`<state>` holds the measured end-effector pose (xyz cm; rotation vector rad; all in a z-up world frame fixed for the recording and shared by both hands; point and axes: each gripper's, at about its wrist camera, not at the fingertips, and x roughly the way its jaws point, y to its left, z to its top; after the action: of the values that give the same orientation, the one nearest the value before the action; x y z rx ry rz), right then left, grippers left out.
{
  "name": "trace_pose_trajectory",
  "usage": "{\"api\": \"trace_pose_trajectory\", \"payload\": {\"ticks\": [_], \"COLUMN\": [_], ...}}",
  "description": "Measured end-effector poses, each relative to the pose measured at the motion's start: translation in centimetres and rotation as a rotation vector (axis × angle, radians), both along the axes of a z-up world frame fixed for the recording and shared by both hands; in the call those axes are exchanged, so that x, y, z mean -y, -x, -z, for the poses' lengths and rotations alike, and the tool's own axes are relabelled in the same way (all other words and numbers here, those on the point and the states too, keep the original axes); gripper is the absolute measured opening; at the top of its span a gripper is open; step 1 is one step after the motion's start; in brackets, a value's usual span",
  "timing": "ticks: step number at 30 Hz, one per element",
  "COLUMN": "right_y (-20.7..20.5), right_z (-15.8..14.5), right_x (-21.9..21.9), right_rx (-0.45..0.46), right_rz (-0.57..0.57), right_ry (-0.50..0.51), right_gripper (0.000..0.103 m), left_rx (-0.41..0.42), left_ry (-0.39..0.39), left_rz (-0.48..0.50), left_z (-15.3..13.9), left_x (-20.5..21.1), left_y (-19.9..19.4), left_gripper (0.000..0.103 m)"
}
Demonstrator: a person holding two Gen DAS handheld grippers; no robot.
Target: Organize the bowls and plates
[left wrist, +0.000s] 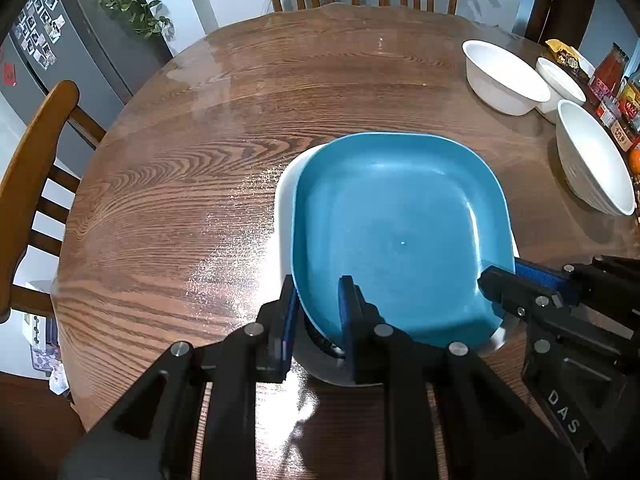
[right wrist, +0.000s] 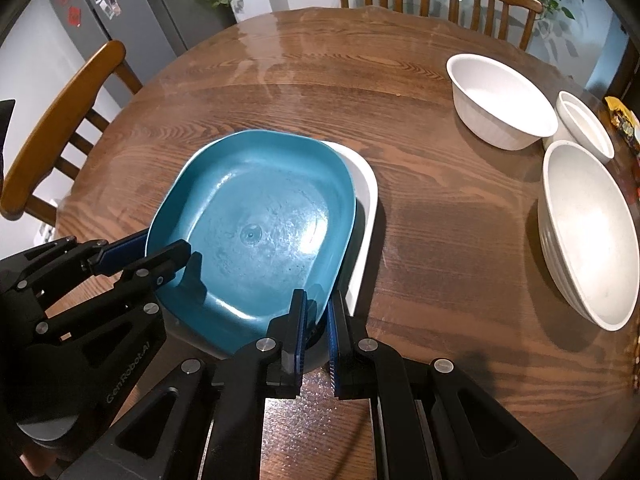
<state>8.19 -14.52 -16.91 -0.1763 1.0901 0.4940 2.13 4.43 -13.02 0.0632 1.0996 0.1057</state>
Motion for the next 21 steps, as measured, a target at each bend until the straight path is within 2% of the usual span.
{"api": "trace_pose_trajectory", "payload": {"ticks": [21], "right_y": [0.16], "right_z": [-0.03], "right_x": [-0.09], "right_rx": [-0.003], "right_rz": [-0.001], "right_ry": [0.007], "right_gripper": [0.008], "left_rx": [0.002], "left_ry": [-0.019], "left_rz": [-0.003], "left_z": [0.01], "left_x": [0.15], "left_y": [0.15], "left_gripper": [0.019]}}
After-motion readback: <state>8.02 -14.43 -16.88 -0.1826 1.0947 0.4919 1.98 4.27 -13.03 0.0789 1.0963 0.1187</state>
